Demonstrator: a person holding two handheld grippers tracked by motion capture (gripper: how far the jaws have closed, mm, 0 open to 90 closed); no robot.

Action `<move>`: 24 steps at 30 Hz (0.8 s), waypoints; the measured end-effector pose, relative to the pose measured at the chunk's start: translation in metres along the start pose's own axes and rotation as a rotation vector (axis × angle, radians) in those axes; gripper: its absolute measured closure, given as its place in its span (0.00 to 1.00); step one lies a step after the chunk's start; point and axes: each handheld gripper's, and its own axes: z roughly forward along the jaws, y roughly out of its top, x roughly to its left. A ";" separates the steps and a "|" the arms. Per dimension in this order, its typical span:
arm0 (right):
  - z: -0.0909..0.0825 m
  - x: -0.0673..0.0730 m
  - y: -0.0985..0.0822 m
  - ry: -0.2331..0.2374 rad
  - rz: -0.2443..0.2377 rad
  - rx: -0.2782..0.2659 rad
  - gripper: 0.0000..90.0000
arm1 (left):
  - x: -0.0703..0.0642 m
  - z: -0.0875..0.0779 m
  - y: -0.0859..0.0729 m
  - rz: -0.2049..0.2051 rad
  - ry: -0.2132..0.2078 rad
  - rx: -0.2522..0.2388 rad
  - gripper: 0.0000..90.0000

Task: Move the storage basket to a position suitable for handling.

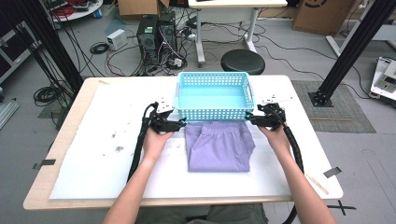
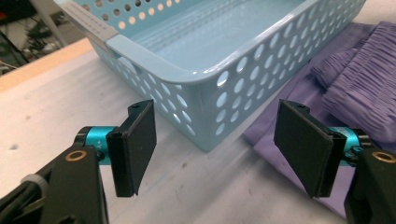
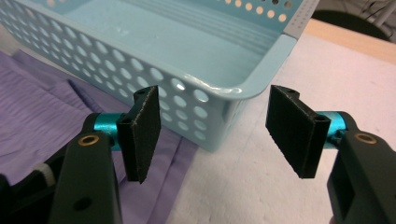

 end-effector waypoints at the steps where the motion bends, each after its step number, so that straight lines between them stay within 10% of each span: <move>1: -0.008 0.005 -0.005 -0.014 0.006 -0.018 0.35 | -0.006 -0.008 -0.002 0.006 0.008 -0.015 0.33; 9: -0.036 0.023 -0.026 -0.012 0.030 -0.051 0.32 | -0.035 -0.036 -0.011 -0.022 -0.012 -0.040 0.33; 18: -0.064 0.064 -0.066 0.045 0.066 -0.018 0.33 | -0.085 -0.058 -0.041 -0.169 -0.136 0.040 0.34; 24: -0.076 0.083 -0.084 0.028 0.058 0.004 0.33 | -0.102 -0.066 -0.050 -0.188 -0.106 0.058 0.36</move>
